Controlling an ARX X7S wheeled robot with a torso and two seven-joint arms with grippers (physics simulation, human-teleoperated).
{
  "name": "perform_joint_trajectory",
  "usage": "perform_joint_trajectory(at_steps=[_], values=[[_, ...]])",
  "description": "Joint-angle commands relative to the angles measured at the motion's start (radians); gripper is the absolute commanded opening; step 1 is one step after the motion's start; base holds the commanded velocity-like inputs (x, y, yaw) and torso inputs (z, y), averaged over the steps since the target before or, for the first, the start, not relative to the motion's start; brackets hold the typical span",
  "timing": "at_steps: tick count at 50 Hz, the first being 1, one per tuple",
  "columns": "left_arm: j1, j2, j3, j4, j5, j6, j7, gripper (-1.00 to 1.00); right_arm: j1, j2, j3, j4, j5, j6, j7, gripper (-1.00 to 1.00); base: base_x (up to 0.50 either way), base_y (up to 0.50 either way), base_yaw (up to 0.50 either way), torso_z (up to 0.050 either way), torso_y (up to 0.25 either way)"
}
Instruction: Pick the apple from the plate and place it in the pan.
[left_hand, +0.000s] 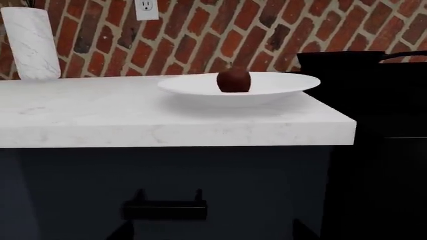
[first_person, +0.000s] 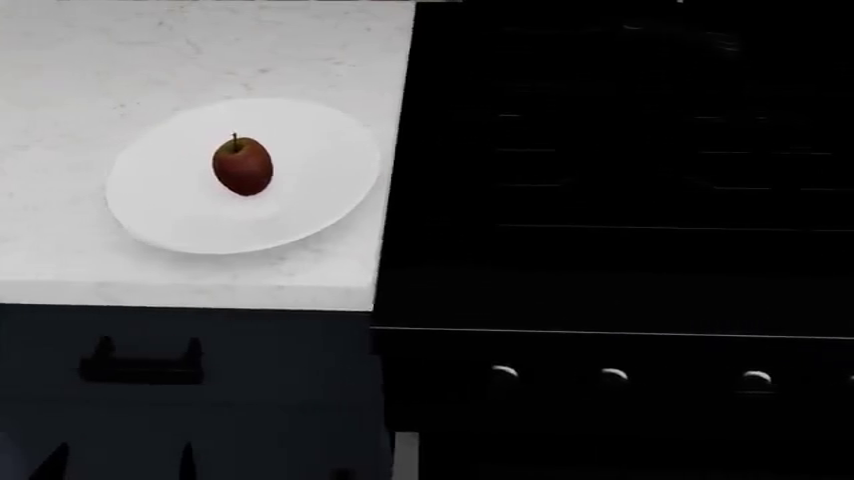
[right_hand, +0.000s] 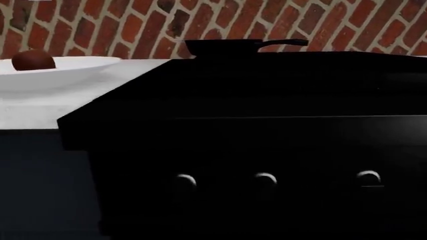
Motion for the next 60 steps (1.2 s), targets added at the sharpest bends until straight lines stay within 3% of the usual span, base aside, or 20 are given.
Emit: perform_joint_trajectory(at_steps=[1,42,50,54,58,60], values=[[-0.005,-0.005,0.002,-0.01,-0.009,0.007,-0.001,1.0,0.006,0.005,-0.01,-0.011,0.002,0.02,0.008,1.0,0.0,0.34,0.0,0.0,0.0],[-0.001,-0.024,0.027,0.022,-0.002,-0.004,-0.028,1.0,0.005,0.023,-0.018,-0.021,0.043,0.003,0.017,1.0,0.0,0.28,0.0,0.0,0.0],[0.019,-0.061,0.019,0.188,-0.005,-0.08,-0.047,1.0,0.01,0.053,-0.032,-0.137,0.034,0.105,0.042,1.0,0.0,0.0,0.0,0.0,0.0],[0.06,-0.126,-0.029,0.451,-0.068,-0.195,-0.059,1.0,0.011,0.065,-0.037,-0.188,0.04,0.152,0.047,1.0,0.0,0.0,0.0,0.0,0.0],[0.076,-0.168,-0.049,0.616,-0.069,-0.289,-0.086,1.0,-0.004,0.103,-0.037,-0.365,0.042,0.269,0.08,1.0,0.0,0.0,0.0,0.0,0.0],[0.077,-0.175,-0.055,0.62,-0.06,-0.265,-0.085,1.0,-0.004,0.123,-0.037,-0.463,0.042,0.345,0.102,1.0,0.0,0.0,0.0,0.0,0.0]])
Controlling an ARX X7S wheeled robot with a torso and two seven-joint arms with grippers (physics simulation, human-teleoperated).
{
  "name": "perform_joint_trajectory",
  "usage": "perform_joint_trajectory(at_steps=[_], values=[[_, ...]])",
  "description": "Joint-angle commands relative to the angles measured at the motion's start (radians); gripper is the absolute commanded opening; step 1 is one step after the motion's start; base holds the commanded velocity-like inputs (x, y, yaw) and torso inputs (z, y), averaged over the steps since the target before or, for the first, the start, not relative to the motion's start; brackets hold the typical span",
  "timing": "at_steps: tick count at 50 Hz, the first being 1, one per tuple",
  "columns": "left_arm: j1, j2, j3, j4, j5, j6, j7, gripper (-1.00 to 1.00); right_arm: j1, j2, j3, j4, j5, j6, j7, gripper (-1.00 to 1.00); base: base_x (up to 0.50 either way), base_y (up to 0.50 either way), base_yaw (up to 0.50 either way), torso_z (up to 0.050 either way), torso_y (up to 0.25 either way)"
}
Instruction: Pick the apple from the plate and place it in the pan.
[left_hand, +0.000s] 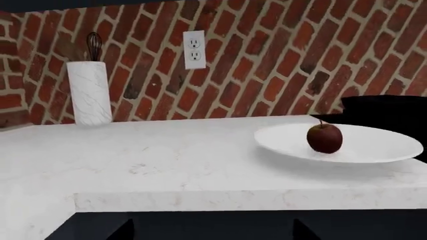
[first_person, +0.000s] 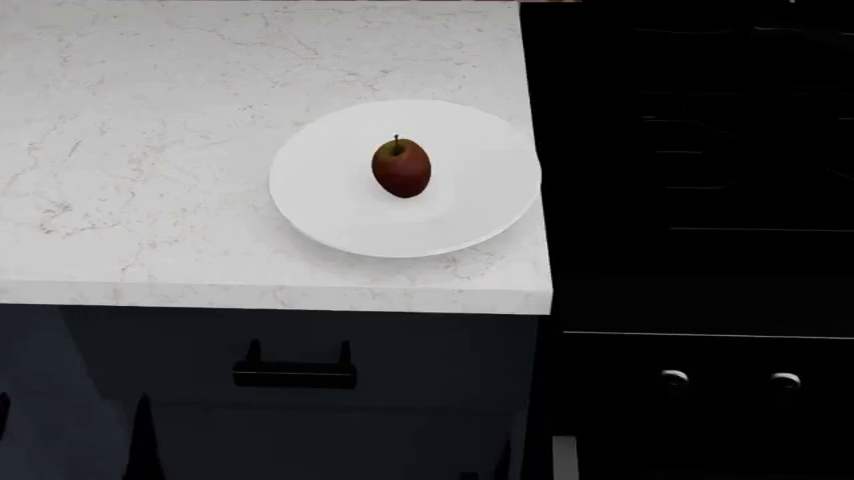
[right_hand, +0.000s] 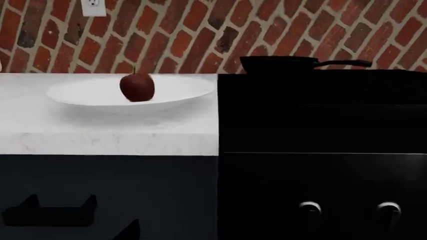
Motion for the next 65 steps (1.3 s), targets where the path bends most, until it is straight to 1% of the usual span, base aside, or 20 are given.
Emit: perform_joint_trajectory(at_steps=[1,5,11,12,13,15,16,18,21,23,27,29,31,32,39,45,46,48,53,65], values=[[0.026,-0.085,-0.055,0.304,-0.047,-0.129,-0.019,1.0,-0.006,0.072,-0.005,-0.332,0.007,0.251,0.064,1.0,0.0,0.0,0.0,0.0,0.0],[0.023,-0.105,-0.075,0.372,-0.049,-0.14,-0.027,1.0,0.015,0.098,-0.001,-0.47,0.008,0.385,0.103,1.0,0.0,0.0,0.0,0.0,0.0],[0.011,-0.17,-0.142,0.715,-0.138,-0.387,-0.102,1.0,0.047,0.124,0.015,-0.625,0.057,0.544,0.123,1.0,0.0,0.0,0.0,0.0,0.0],[0.006,-0.229,-0.147,0.762,-0.205,-0.391,-0.159,1.0,0.054,0.126,0.018,-0.645,0.067,0.562,0.123,1.0,0.0,0.0,0.0,0.0,0.0],[-0.005,-0.331,-0.1,0.762,-0.25,-0.334,-0.268,1.0,0.057,0.127,0.02,-0.656,0.074,0.574,0.123,1.0,0.0,0.0,0.0,0.0,0.0],[-0.11,-0.631,0.12,0.763,-0.368,-0.161,-0.568,1.0,0.068,0.129,0.024,-0.675,0.089,0.603,0.125,1.0,0.0,0.0,0.0,0.0,0.0],[-0.191,-0.735,0.242,0.762,-0.38,-0.106,-0.68,1.0,0.071,0.129,0.025,-0.679,0.094,0.61,0.125,1.0,0.0,0.0,0.0,0.0,0.0],[-0.374,-0.882,0.49,0.763,-0.384,0.01,-0.833,1.0,0.085,0.132,0.026,-0.699,0.108,0.654,0.131,1.0,0.0,0.0,0.0,0.0,0.0],[-0.641,-1.01,0.843,0.763,-0.344,0.166,-0.961,1.0,0.095,0.132,0.049,-0.736,0.139,0.693,0.138,1.0,0.0,0.0,0.0,0.0,0.0],[-0.822,-1.047,1.07,0.763,-0.301,0.225,-1.01,1.0,0.089,0.129,0.052,-0.74,0.146,0.685,0.136,1.0,0.0,0.0,0.0,0.0,0.0],[-1.258,-1.065,1.514,0.763,-0.298,0.295,-1.081,1.0,0.08,0.127,0.054,-0.706,0.143,0.645,0.123,1.0,0.0,0.0,0.0,0.0,0.0],[-1.523,-1.057,1.797,0.763,-0.276,0.353,-1.127,1.0,0.082,0.124,0.054,-0.692,0.143,0.634,0.118,1.0,0.0,0.0,0.0,0.0,0.0],[-1.823,-0.993,2.097,0.763,-0.242,0.405,-1.238,1.0,0.083,0.123,0.049,-0.681,0.142,0.624,0.112,1.0,0.0,0.0,0.0,0.0,0.0],[-1.962,-1.004,2.247,0.763,-0.235,0.43,-1.24,1.0,0.084,0.123,0.048,-0.677,0.142,0.621,0.112,1.0,0.0,0.0,0.0,0.0,0.0],[-2.365,-1.067,2.751,0.763,-0.075,0.569,-1.24,1.0,0.084,0.122,0.05,-0.65,0.144,0.601,0.104,1.0,0.0,0.0,0.0,0.0,0.0],[-2.37,-1.16,2.819,0.763,0.094,0.595,-1.238,1.0,0.087,0.116,0.034,-0.617,0.132,0.572,0.096,1.0,0.0,0.0,0.0,0.0,0.0],[-2.37,-1.217,2.82,0.763,0.13,0.589,-1.213,1.0,0.087,0.116,0.036,-0.619,0.136,0.571,0.095,1.0,0.0,0.0,0.0,0.0,0.0],[-2.36,-1.272,2.822,0.763,0.137,0.6,-1.151,1.0,0.086,0.117,0.036,-0.622,0.137,0.57,0.095,1.0,0.0,0.0,0.0,0.0,0.0],[-2.305,-1.278,2.817,0.763,0.235,0.617,-1.189,1.0,0.085,0.119,0.034,-0.631,0.139,0.576,0.099,1.0,0.0,0.0,0.0,0.0,0.0],[-2.275,-1.278,2.768,0.763,0.223,0.619,-1.176,1.0,0.087,0.127,0.018,-0.643,0.129,0.582,0.109,1.0,0.05,0.0,0.0,0.0,0.0]])
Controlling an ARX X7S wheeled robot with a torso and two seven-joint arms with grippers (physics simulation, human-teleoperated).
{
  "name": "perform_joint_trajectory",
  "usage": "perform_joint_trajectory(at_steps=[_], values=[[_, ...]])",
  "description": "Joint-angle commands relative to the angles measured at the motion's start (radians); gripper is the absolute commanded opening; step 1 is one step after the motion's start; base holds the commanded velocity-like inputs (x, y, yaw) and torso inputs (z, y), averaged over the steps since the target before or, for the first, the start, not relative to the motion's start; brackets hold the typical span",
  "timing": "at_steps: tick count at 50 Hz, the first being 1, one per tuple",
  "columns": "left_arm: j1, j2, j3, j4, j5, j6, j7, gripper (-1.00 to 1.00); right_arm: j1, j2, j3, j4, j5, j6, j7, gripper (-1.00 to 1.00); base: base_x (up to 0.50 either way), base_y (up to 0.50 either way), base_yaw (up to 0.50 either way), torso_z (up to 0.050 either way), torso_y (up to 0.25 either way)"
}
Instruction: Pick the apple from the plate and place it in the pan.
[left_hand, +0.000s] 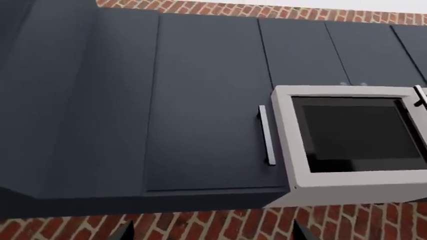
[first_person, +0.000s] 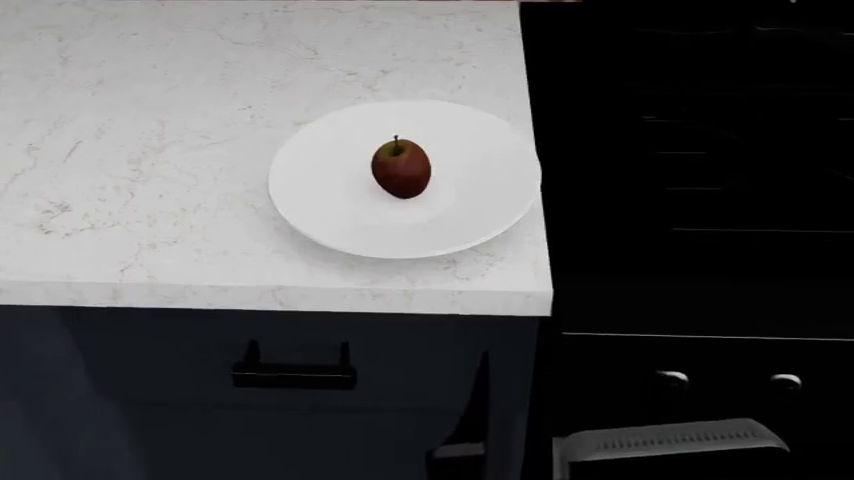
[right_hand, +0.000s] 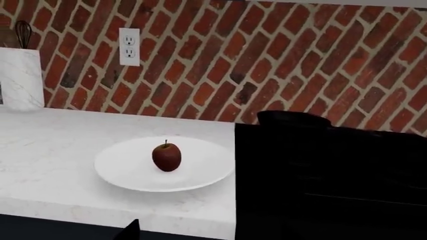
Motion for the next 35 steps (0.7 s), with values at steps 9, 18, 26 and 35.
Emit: perform_joint_trajectory(at_steps=[9,18,26,35], values=[[0.017,-0.039,0.053,0.001,0.117,0.018,-0.032,1.0,0.005,0.01,-0.018,-0.01,-0.014,0.007,0.015,1.0,0.5,0.0,0.0,0.0,0.0],[0.012,-0.039,0.011,0.001,0.054,0.018,-0.005,1.0,0.013,0.012,-0.022,0.003,-0.017,0.0,0.015,1.0,0.43,0.23,0.0,0.0,0.0],[0.04,-0.039,0.01,0.001,0.086,0.015,-0.02,1.0,0.009,0.01,-0.013,0.007,-0.005,-0.012,0.014,1.0,0.42,0.15,0.0,0.0,0.0],[0.042,-0.039,-0.017,0.001,0.053,0.014,-0.01,1.0,0.013,0.015,-0.022,0.005,-0.009,-0.006,0.018,1.0,0.41,0.0,0.0,0.0,0.002]])
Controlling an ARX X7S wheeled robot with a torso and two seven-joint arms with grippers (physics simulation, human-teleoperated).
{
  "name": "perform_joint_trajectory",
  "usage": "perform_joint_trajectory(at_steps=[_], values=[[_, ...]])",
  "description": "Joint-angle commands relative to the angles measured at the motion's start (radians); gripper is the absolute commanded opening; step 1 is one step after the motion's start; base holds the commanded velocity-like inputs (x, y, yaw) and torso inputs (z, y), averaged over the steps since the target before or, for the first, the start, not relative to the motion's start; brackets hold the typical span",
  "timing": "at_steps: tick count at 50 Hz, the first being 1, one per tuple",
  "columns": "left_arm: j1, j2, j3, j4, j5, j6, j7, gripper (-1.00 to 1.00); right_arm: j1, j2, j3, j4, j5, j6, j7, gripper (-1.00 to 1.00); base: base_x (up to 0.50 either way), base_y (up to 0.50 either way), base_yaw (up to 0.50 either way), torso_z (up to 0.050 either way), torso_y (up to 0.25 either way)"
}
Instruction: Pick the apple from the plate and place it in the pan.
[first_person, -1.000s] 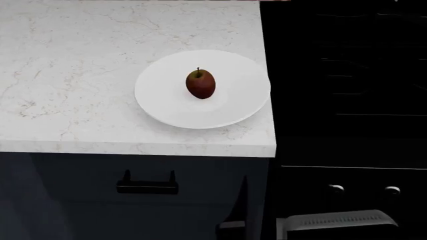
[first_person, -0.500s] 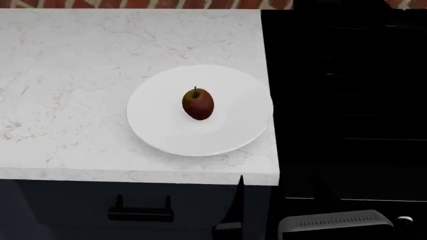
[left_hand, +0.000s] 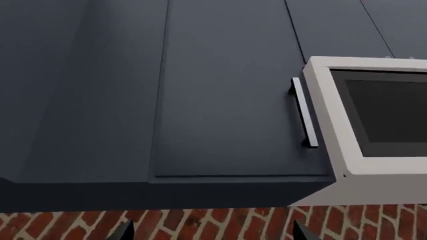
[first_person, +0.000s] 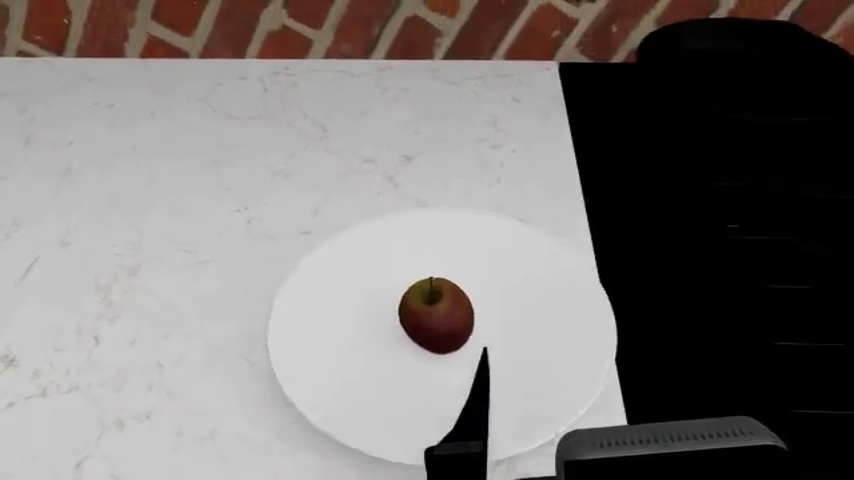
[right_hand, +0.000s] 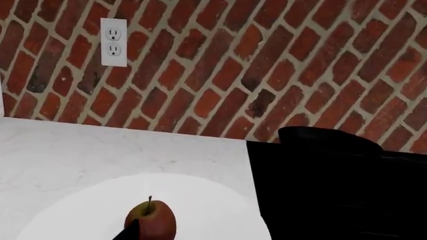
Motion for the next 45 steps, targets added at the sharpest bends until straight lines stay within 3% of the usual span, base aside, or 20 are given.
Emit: perform_joint_trajectory(at_steps=[1,6,10,26,35,39,45], values=[[0.021,-0.001,-0.015,0.0,0.005,-0.001,-0.005,1.0,0.003,0.004,-0.003,-0.001,0.001,0.002,0.004,1.0,0.41,0.0,0.0,0.0,0.0],[0.043,-0.001,-0.008,0.0,0.043,-0.005,-0.021,1.0,0.008,0.012,-0.015,-0.024,-0.007,0.021,0.014,1.0,0.41,0.09,0.0,0.0,0.0],[0.018,-0.001,-0.044,0.0,-0.028,-0.003,0.013,1.0,0.003,0.014,-0.015,-0.023,-0.007,0.014,0.013,1.0,0.41,0.22,0.0,0.0,0.0],[0.072,-0.001,-0.033,0.0,0.045,-0.006,-0.013,1.0,-0.001,0.011,0.001,-0.026,0.041,0.029,0.006,1.0,0.38,0.19,0.0,0.0,0.001],[0.084,-0.001,-0.043,0.0,0.04,-0.007,-0.013,1.0,0.034,0.01,0.032,-0.067,0.134,0.123,0.011,1.0,0.0,0.0,0.0,0.0,0.0],[0.044,-0.001,-0.091,0.0,-0.07,-0.007,0.04,1.0,0.043,0.009,0.04,-0.069,0.157,0.144,0.012,1.0,0.0,0.0,0.0,0.0,0.0],[0.099,-0.001,-0.05,0.0,0.054,-0.014,-0.025,1.0,0.074,0.005,0.086,-0.096,0.249,0.239,0.033,1.0,0.0,0.0,0.0,0.0,0.0]])
